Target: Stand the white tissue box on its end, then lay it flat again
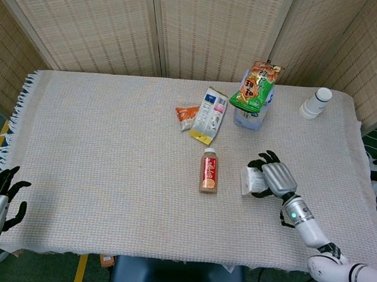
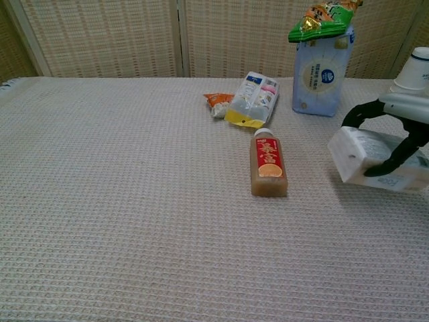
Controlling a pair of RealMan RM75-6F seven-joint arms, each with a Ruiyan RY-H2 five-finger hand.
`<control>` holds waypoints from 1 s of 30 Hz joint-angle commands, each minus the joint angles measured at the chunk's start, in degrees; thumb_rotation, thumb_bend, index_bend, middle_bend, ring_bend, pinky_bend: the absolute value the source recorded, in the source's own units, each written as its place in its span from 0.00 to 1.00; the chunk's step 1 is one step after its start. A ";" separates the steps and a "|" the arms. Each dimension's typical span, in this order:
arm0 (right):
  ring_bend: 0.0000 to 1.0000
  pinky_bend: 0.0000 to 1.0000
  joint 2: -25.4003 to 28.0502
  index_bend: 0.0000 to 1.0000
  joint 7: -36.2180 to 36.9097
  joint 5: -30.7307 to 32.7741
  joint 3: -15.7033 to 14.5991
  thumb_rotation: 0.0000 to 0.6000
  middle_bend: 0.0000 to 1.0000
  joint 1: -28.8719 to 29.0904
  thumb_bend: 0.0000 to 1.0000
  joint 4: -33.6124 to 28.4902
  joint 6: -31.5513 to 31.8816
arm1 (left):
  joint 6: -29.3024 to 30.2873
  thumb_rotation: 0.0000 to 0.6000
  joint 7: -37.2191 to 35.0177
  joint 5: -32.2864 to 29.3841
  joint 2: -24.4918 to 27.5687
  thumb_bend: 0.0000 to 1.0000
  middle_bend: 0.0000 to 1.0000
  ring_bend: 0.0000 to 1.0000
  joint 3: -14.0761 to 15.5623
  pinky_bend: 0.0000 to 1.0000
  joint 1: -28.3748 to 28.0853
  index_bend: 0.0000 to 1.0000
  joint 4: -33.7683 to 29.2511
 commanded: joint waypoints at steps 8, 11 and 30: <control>0.36 0.00 -6.45 0.41 83.68 -19.01 -5.08 1.00 0.50 -4.70 0.02 23.55 15.43 | -0.06 1.00 0.25 -0.12 -0.09 0.49 0.00 0.00 0.00 0.18 0.00 0.31 0.04; 0.36 0.00 -10.10 0.41 89.17 -20.93 -7.10 1.00 0.50 -4.66 0.02 32.68 16.91 | -0.28 1.00 0.29 -0.38 -0.16 0.49 0.00 0.00 -0.06 0.18 -0.07 0.31 0.18; 0.36 0.00 -25.63 0.41 81.56 -18.07 -6.47 1.00 0.50 -5.66 0.07 55.74 20.45 | -2.11 1.00 1.32 -2.50 -0.88 0.49 0.00 0.00 -0.42 0.18 -0.73 0.31 1.21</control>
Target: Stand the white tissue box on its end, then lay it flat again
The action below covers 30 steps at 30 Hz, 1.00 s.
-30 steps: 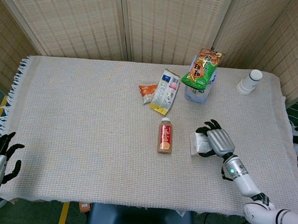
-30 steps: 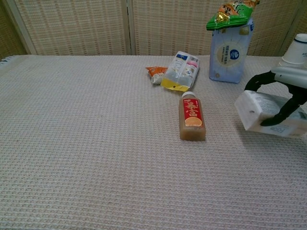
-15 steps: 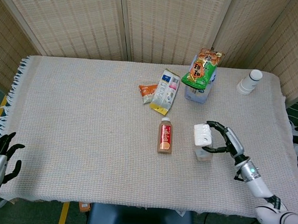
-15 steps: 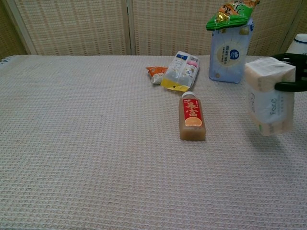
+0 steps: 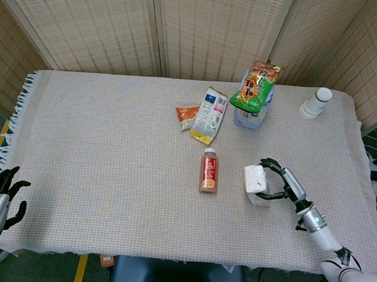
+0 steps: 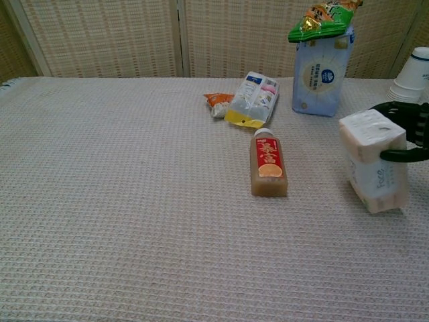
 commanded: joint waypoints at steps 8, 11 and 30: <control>0.36 0.00 -5.57 0.41 -5.02 3.41 2.03 1.00 0.50 -2.11 0.08 5.94 2.02 | -0.14 1.00 -0.13 -0.04 0.01 0.49 0.00 0.00 0.04 0.18 -0.09 0.31 0.12; 0.36 0.00 -4.93 0.41 -4.83 3.52 1.74 1.00 0.50 -2.87 0.08 6.01 2.36 | -0.13 1.00 -0.02 0.19 -0.04 0.49 0.00 0.00 0.19 0.18 -0.09 0.31 0.03; 0.32 0.00 3.48 0.27 -11.65 2.89 -0.86 1.00 0.49 -3.06 0.08 -2.54 -3.23 | -0.36 1.00 0.71 0.54 0.08 0.49 0.00 0.00 0.60 0.18 -0.17 0.31 -0.71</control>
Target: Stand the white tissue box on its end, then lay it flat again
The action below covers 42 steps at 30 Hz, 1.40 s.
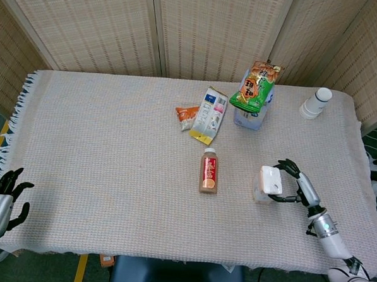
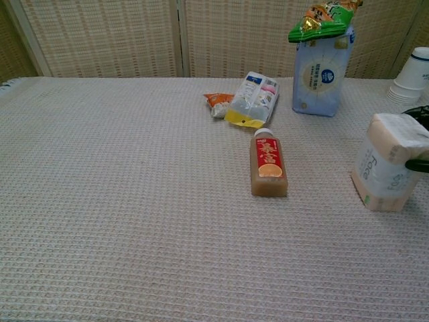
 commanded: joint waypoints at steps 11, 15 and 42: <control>0.16 0.00 5.03 0.04 -2.64 -0.58 -1.65 1.00 0.25 1.94 0.01 -7.75 -5.30 | 0.18 1.00 0.03 -0.03 -0.09 0.49 0.00 0.00 -0.07 0.18 0.01 0.31 0.13; 0.11 0.00 6.28 0.01 -3.12 -0.68 -1.95 1.00 0.18 2.26 0.00 -9.30 -5.97 | 0.45 1.00 0.01 0.11 -0.10 0.49 0.00 0.00 -0.12 0.18 0.06 0.31 0.16; 0.00 0.00 23.41 0.00 -18.47 0.42 -1.24 1.00 0.00 3.27 0.00 -33.10 -6.95 | 0.87 1.00 0.79 0.04 -0.04 0.49 0.00 0.00 -0.19 0.17 0.20 0.31 -0.69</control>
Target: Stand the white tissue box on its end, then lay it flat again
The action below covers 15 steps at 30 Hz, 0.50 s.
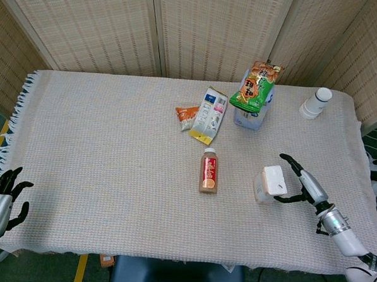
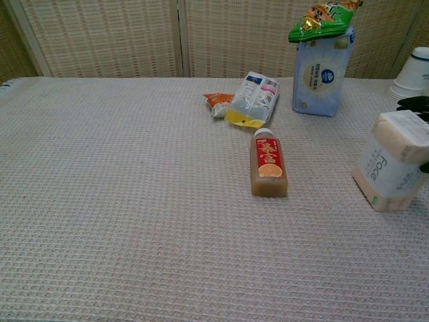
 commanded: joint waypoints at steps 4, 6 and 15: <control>0.00 0.00 11.62 0.00 -9.81 -0.31 0.17 1.00 0.00 1.24 0.00 -17.06 -0.94 | 0.18 1.00 -0.11 0.16 0.15 0.49 0.00 0.00 0.04 0.17 0.09 0.31 -0.20; 0.00 0.00 15.17 0.00 -12.64 -0.47 0.25 1.00 0.00 2.11 0.00 -22.29 -2.04 | 0.29 1.00 -0.24 0.16 0.27 0.49 0.00 0.00 0.03 0.17 0.16 0.31 -0.35; 0.00 0.00 29.31 0.00 -39.94 8.11 2.77 1.00 0.00 6.37 0.00 -44.50 -12.37 | 0.56 1.00 -0.70 0.23 0.65 0.49 0.00 0.00 0.03 0.17 0.36 0.31 -0.71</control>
